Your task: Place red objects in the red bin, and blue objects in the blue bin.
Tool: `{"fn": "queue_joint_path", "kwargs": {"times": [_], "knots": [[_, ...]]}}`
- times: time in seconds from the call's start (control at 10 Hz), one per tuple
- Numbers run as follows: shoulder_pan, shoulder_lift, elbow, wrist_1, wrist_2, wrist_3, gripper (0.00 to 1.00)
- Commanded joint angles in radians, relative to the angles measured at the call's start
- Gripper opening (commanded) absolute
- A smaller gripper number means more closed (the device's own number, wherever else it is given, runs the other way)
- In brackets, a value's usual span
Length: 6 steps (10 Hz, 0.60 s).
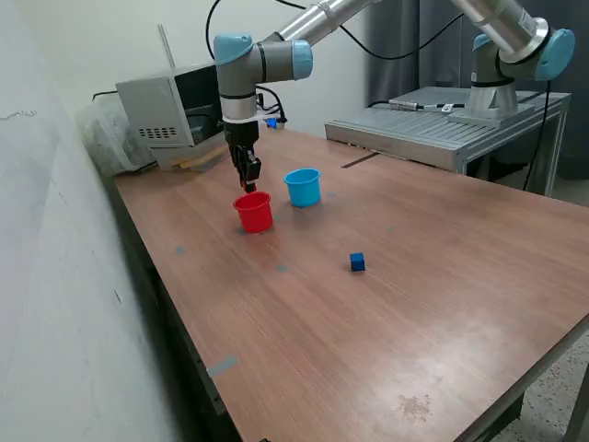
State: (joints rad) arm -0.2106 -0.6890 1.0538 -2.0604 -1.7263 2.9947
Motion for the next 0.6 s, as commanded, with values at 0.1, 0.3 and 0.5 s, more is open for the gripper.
{"fn": "queue_joint_path", "kwargs": {"times": [0.1,0.3,0.5], "knots": [[0.005,0.005,0.003,0.0,-0.003,-0.011,1.0],[0.011,0.005,0.008,0.002,-0.004,-0.011,1.0],[0.051,-0.048,0.044,-0.003,0.005,-0.125,1.0]]}}
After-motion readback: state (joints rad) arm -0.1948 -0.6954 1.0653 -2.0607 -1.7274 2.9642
